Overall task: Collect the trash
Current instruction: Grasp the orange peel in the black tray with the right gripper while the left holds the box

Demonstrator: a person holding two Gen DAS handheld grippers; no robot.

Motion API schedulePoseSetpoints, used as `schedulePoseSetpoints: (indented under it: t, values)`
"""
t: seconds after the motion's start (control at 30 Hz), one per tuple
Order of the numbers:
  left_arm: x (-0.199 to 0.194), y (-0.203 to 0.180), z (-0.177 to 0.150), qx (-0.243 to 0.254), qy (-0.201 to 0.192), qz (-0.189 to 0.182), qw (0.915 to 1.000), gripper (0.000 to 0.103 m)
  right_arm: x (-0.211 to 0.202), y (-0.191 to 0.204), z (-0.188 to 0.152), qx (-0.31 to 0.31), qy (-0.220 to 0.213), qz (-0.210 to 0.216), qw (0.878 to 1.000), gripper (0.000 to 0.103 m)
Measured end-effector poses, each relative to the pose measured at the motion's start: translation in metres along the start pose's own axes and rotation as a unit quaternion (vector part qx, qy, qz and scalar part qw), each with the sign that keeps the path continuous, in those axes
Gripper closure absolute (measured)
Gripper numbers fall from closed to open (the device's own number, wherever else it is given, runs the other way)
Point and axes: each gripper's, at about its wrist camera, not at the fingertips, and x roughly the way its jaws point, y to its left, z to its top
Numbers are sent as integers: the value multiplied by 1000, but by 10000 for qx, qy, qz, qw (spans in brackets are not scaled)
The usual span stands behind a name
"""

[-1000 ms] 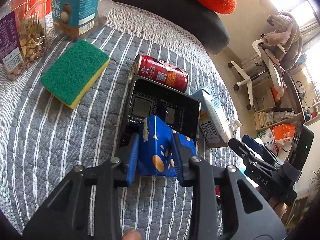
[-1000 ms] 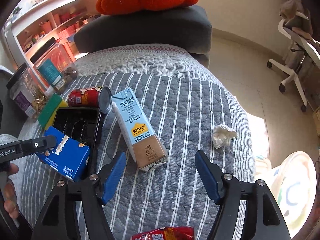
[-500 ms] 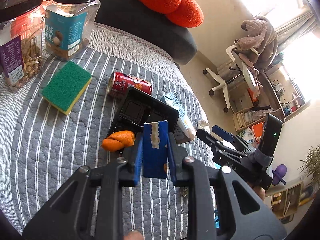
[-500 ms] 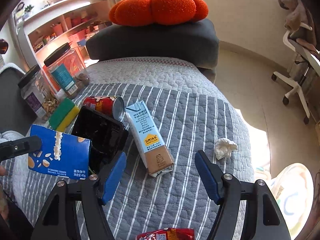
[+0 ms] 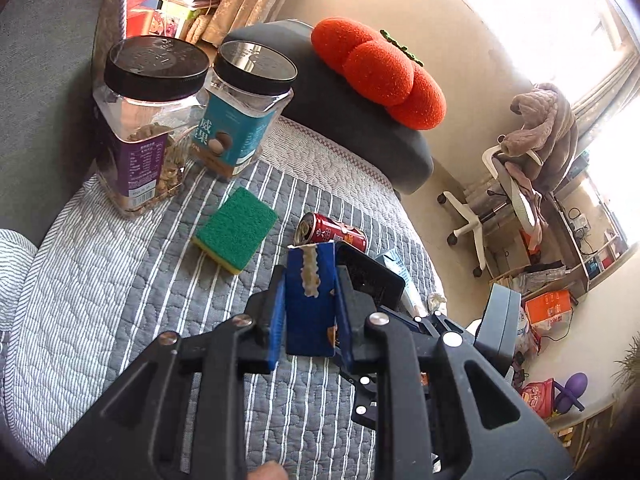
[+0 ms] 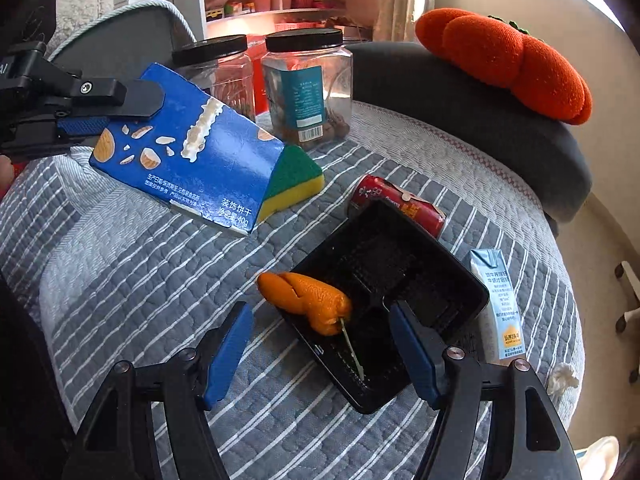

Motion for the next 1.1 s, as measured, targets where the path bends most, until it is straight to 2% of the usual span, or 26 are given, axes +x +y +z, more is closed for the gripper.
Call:
schedulePoseSetpoints:
  t: [0.23, 0.33, 0.4, 0.47, 0.63, 1.1]
  values:
    - [-5, 20, 3, -191, 92, -55, 9998, 78, 41, 20, 3, -406, 355, -70, 9985, 33]
    - [-4, 24, 3, -251, 137, -83, 9996, 78, 51, 19, 3, -403, 437, -83, 9982, 42]
    - [-3, 26, 3, -286, 168, -111, 9994, 78, 55, 15, 3, -350, 451, -125, 9983, 55]
    - [-2, 26, 2, -301, 203, -135, 9993, 78, 57, 10, 4, -184, 454, 20, 9988, 57]
    - [1, 23, 0, -270, 259, -130, 9992, 78, 56, 3, 5, 34, 473, 362, 9982, 56]
    - [5, 27, -1, -412, 382, -173, 9983, 78, 57, 1, 9, 301, 435, 568, 9970, 53]
